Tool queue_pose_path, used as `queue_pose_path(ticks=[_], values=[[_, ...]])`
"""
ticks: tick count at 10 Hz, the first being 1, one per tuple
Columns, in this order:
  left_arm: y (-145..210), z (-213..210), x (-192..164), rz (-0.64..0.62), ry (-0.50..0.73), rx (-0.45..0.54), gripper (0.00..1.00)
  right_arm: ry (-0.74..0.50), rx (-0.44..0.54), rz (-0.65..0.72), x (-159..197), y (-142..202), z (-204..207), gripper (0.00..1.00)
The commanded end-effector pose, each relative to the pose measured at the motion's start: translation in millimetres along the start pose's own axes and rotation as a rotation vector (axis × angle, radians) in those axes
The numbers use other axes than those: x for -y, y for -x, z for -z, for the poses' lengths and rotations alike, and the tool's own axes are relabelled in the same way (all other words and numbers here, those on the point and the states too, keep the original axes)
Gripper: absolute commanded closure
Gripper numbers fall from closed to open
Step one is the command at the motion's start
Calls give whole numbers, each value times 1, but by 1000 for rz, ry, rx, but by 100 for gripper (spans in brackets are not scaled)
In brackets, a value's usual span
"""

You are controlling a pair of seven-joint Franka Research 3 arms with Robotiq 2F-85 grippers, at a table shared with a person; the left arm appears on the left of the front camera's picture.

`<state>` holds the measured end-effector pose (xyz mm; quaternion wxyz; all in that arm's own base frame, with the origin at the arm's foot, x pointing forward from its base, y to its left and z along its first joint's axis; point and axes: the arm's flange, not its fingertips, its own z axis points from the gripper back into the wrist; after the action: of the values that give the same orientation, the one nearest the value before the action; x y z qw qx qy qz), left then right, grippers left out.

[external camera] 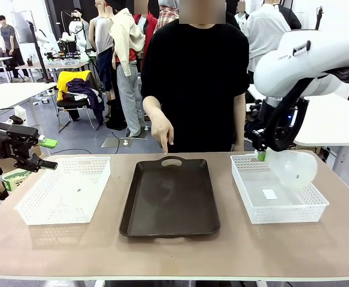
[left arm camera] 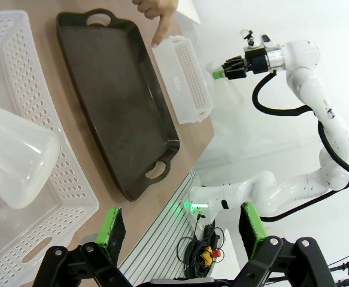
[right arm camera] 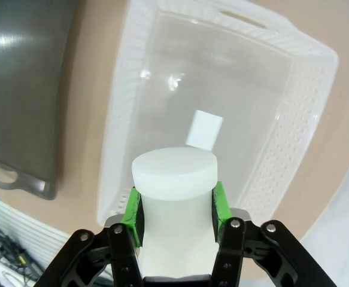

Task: Prepare the laboratory tools.
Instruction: While moving the picked Big flask to the Handle tray indicated by the person, stop as directed by the person.

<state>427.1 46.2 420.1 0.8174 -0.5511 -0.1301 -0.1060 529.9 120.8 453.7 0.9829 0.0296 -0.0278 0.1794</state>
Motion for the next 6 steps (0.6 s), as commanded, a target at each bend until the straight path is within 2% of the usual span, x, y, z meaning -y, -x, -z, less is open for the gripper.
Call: queue_pose_path(ticks=[1, 2, 6], values=[[0, -2, 1, 4, 4, 7, 0, -16, 42, 27, -36, -7, -29, 100], [0, -2, 1, 4, 4, 7, 0, 21, 55, 17, -63, -15, -40, 100], [0, -2, 1, 4, 4, 7, 0, -52, 6, -133, -164, -64, -53, 100]])
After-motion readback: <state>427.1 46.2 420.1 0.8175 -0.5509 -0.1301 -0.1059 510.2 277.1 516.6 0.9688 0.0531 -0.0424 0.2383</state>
